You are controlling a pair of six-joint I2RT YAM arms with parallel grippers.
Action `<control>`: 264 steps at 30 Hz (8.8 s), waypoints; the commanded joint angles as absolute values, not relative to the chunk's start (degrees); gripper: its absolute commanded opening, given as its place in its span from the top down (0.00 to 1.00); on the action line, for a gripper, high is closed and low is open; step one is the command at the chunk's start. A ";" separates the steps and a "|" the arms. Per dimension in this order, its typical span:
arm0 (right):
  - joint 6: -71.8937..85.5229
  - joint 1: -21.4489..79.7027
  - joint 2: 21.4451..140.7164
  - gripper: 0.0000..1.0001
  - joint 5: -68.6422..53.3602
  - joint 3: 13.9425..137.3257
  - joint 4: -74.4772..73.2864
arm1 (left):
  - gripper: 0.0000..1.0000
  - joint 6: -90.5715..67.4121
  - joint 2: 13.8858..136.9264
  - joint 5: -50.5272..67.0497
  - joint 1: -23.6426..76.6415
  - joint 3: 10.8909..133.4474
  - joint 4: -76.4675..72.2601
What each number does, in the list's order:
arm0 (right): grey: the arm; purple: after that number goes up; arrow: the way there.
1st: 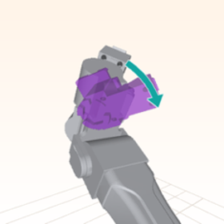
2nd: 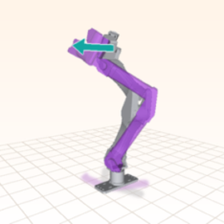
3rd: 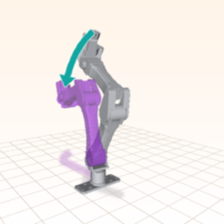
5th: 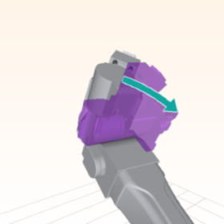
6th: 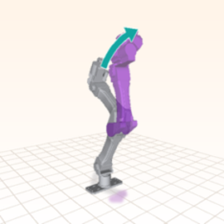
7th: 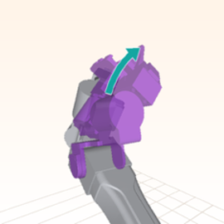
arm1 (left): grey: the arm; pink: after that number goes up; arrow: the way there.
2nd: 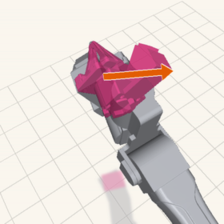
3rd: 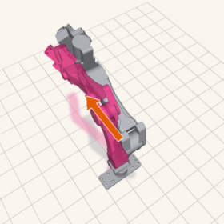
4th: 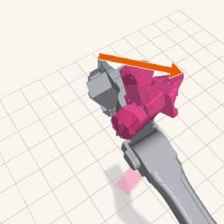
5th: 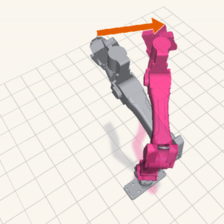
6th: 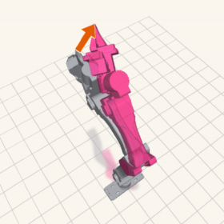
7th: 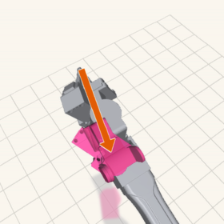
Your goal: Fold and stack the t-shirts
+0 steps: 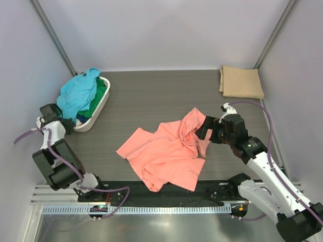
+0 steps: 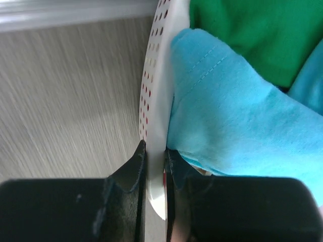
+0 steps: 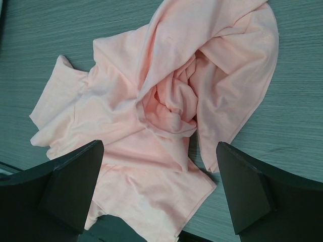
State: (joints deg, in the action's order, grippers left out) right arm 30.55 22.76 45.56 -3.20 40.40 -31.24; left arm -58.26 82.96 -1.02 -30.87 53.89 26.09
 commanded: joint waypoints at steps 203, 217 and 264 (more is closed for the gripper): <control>45.70 23.12 73.20 0.62 -3.42 29.36 -9.95 | 1.00 -32.52 56.60 -2.11 3.34 52.56 38.23; 44.47 23.03 76.73 0.71 -2.29 29.80 -8.52 | 1.00 -32.26 56.16 -2.11 3.34 52.65 38.32; 14.75 21.11 61.52 0.72 25.63 54.77 -12.91 | 1.00 -32.96 50.28 -5.98 2.81 51.86 37.18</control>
